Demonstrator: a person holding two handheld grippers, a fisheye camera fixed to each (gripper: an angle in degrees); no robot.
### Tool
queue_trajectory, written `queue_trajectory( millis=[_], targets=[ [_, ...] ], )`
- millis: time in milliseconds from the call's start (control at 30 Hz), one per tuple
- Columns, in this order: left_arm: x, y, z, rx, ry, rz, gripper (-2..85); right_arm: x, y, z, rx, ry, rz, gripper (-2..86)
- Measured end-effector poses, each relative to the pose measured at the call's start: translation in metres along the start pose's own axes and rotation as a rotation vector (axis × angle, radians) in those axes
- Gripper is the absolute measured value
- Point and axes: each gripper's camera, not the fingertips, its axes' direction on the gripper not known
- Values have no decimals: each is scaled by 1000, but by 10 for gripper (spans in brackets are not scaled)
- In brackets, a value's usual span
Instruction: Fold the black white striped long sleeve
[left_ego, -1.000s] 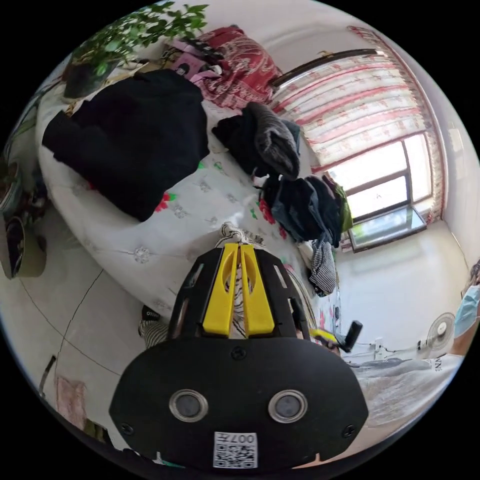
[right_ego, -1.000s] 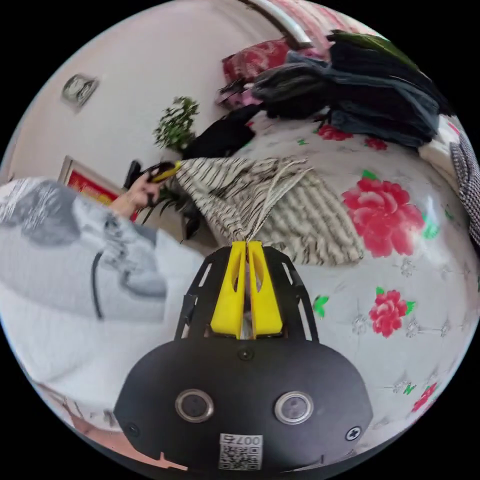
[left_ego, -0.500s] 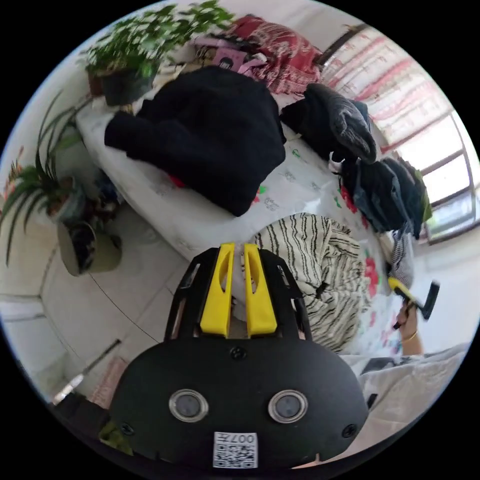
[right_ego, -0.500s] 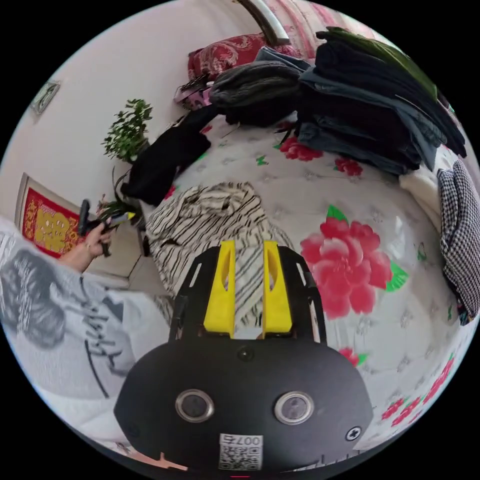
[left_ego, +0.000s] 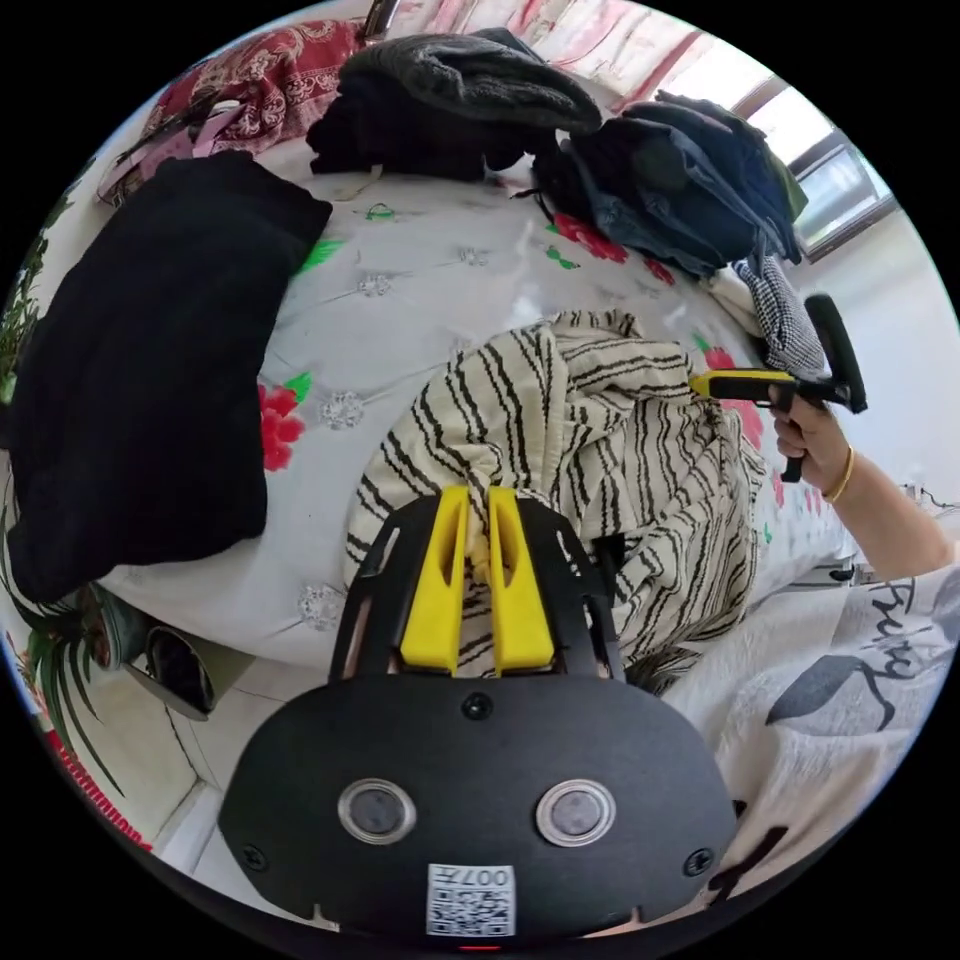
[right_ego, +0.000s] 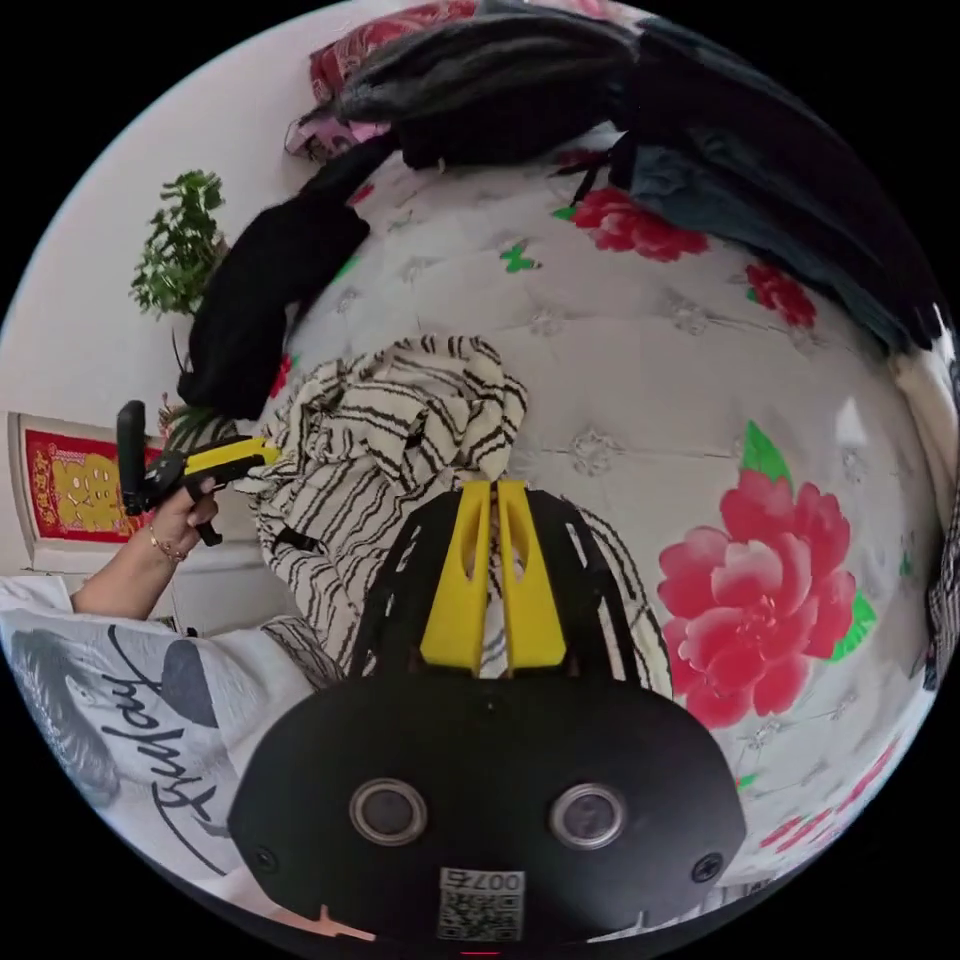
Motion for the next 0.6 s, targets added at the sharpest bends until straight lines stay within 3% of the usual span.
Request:
queue_trajectory(
  millis=[167, 400, 600],
  targets=[
    [-21, 13, -77, 204, 92, -79, 26, 11, 65, -111, 290, 17, 76, -2],
    [-24, 43, -179, 531, 263, -139, 19, 0, 186, -275, 688, 212, 108, -2],
    [-35, 82, -185, 568, 295, -175, 20, 16, 338, -343, 820, 427, 309, 3]
  ],
)
